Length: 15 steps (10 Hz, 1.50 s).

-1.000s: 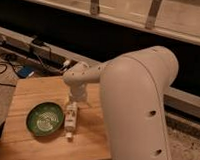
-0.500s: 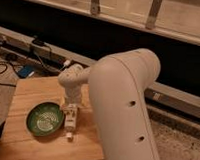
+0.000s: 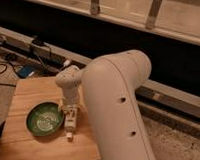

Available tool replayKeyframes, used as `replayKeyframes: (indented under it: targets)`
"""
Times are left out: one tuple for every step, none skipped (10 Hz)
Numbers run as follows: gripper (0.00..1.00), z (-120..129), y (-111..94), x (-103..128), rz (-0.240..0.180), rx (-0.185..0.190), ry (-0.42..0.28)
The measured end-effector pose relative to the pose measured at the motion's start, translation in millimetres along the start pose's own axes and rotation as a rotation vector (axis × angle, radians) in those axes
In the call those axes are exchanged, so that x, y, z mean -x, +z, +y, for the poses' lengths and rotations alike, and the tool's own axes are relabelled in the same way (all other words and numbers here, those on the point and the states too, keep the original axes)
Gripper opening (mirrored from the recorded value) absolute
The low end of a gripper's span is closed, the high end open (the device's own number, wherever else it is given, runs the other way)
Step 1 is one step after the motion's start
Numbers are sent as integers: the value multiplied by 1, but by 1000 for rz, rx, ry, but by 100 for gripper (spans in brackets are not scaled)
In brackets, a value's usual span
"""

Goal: Place the bottle in the ceramic bowl

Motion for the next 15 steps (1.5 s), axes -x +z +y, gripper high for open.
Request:
replayKeyframes:
  targets:
    - [80, -6, -9, -2, -22, 8, 16]
    - [80, -11, -16, -4, -44, 14, 30]
    - [80, -14, -23, -5, -63, 19, 40]
    - [80, -21, -30, -6, -84, 21, 52]
    - [80, -23, -35, -5, -96, 21, 59]
    - [80, -23, -36, -3, -99, 20, 61]
    - [80, -24, -35, 1, -97, 16, 67]
    - [80, -27, -33, 5, -90, 10, 71]
    - [80, -26, -29, 8, -84, 8, 71]
    - [80, -22, -17, 15, -65, 5, 72]
    - [80, -23, -8, 18, -48, -1, 78]
    - [80, -20, -3, 19, -41, 1, 77]
    - [80, -15, 4, 20, -29, 1, 71]
    - [79, -15, 10, 18, -13, -4, 68]
    - [73, -15, 12, 15, -3, -9, 64]
